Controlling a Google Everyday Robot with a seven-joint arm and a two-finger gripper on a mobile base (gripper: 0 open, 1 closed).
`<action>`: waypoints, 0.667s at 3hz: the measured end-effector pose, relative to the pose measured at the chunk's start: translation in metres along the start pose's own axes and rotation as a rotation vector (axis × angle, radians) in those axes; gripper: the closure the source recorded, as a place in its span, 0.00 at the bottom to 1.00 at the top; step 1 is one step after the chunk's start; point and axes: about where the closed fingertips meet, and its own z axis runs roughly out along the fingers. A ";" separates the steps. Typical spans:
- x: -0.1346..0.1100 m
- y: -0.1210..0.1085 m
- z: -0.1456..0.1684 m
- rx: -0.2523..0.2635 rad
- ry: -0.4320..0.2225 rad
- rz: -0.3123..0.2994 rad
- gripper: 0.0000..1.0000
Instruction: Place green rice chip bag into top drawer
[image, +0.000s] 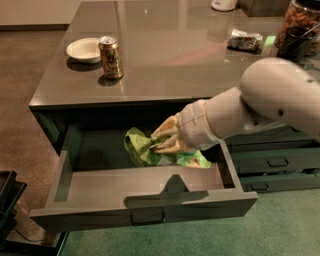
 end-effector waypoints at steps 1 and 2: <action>0.026 0.011 0.053 0.009 -0.003 -0.006 1.00; 0.060 0.012 0.100 0.027 0.055 -0.017 1.00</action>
Offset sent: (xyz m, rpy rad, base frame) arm 0.0619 0.0447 -0.1761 -0.1144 -0.0810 -0.0649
